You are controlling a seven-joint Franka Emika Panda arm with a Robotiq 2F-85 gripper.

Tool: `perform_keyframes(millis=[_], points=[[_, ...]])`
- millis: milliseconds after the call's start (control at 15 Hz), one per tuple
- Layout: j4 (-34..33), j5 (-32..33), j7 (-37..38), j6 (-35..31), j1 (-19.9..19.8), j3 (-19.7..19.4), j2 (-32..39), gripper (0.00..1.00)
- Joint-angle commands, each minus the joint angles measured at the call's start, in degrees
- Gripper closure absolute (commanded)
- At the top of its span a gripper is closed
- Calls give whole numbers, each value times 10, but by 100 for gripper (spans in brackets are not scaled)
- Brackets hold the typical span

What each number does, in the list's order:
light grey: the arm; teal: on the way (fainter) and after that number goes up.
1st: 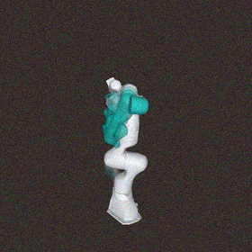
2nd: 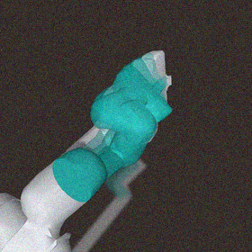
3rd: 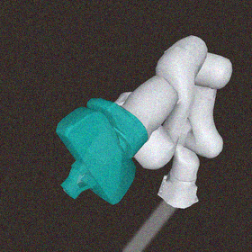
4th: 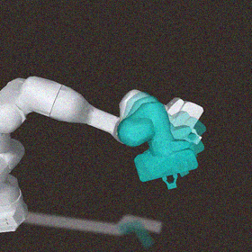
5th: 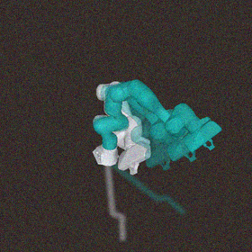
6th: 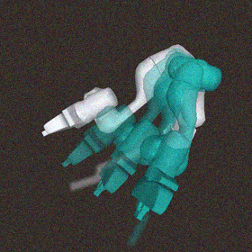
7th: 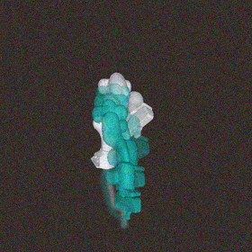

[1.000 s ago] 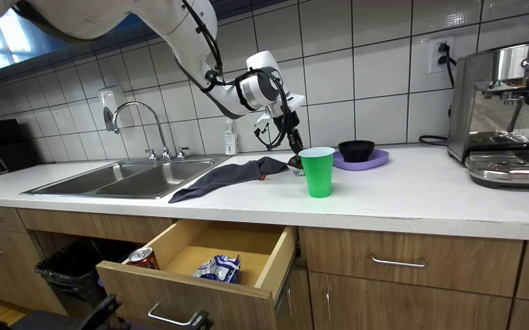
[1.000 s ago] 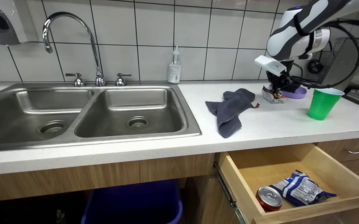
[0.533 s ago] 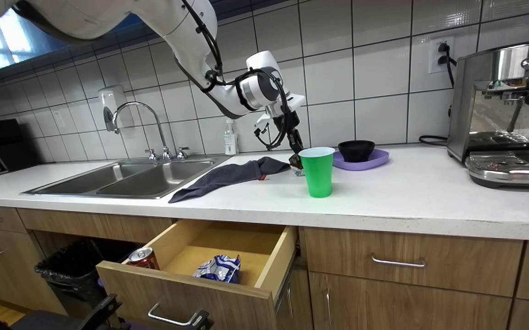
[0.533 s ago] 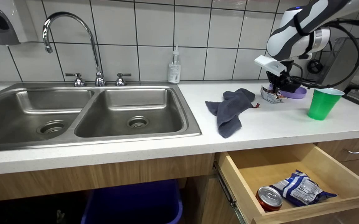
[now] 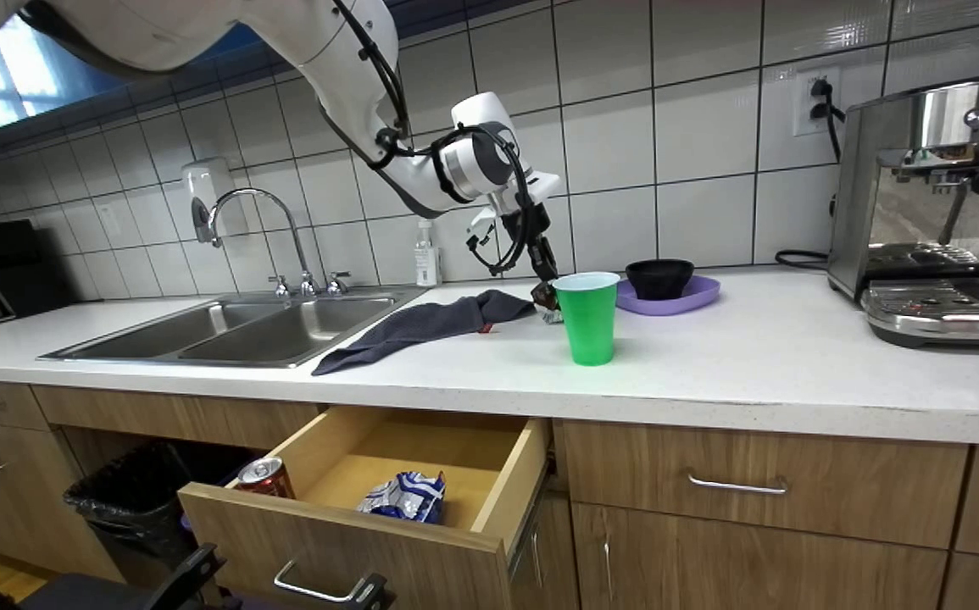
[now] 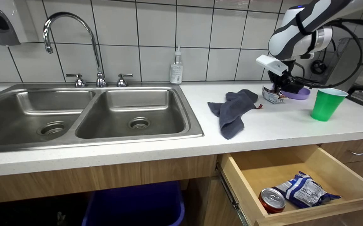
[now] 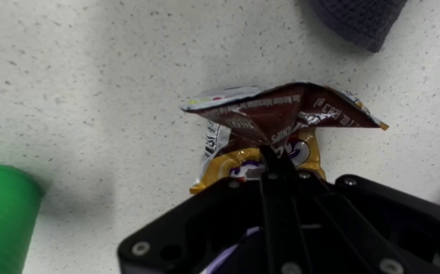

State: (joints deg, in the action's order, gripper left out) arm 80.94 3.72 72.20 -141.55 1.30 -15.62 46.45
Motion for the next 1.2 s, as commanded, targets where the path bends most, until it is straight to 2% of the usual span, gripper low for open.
perform_keyframes(millis=[0, 533, 1133], points=[[37, 1, 7, -7, 11, -1, -36, 100], [144, 13, -5, -47, 35, 0, -112, 100], [318, 47, -25, -110, 56, 0, -234, 100]])
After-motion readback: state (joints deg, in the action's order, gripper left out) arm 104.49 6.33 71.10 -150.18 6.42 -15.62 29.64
